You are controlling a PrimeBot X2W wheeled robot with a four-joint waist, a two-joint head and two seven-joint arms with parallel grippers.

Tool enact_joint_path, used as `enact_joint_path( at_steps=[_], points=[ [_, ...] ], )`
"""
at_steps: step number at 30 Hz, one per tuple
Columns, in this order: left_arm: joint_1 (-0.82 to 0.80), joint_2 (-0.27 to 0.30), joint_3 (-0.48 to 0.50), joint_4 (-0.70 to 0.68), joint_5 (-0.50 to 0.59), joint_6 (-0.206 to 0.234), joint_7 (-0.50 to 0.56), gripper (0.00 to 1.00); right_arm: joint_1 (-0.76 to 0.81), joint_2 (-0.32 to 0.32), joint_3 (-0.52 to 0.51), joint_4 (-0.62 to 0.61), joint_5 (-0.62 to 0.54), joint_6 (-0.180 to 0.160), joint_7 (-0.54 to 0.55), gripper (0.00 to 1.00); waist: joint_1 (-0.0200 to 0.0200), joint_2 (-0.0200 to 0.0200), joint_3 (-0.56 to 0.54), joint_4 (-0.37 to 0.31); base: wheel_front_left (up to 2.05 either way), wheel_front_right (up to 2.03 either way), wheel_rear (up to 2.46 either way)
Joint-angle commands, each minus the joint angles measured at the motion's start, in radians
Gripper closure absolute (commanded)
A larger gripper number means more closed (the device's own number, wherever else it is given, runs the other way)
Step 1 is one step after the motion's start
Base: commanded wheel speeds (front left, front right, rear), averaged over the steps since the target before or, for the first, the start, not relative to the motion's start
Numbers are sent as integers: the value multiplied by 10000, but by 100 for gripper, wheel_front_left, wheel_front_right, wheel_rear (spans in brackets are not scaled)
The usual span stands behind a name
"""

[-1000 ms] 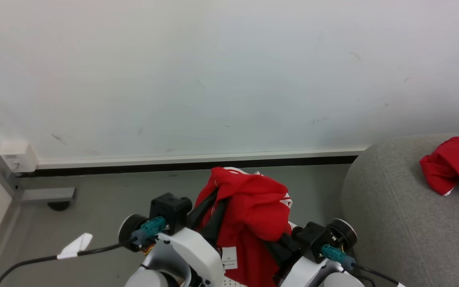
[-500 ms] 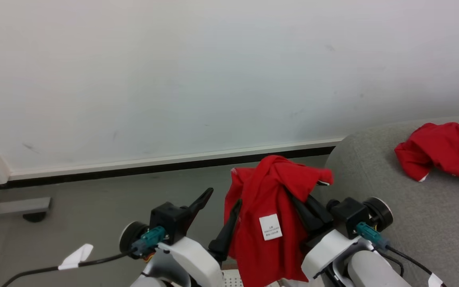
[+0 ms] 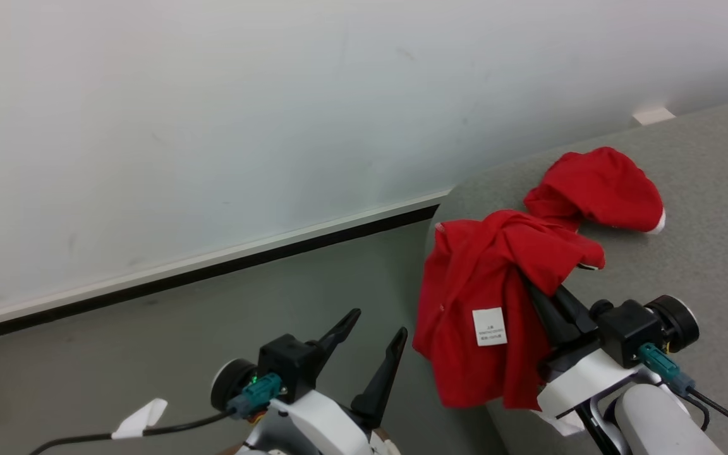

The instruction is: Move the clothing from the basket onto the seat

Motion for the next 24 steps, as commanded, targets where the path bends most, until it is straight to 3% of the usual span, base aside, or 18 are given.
enact_joint_path(
  at_steps=[1, 11, 24],
  points=[
    [6, -27, -26, 34, 23, -16, -117, 0, 176, -129, -102, -176, -43, -26, -29, 100, -1, 0, 166, -594, 0, 0, 0],
    [-222, -130, -258, 59, 77, -76, -163, 0, 466, -615, -804, -984, -53, -26, -29, 100, -1, 0, 444, -1460, 0, 0, 0],
    [-568, -88, -560, 39, 197, -232, -39, 0, 651, -708, -1861, -1597, -39, -26, -29, 100, -1, 0, 1174, -1200, 0, 0, 0]
  ],
)
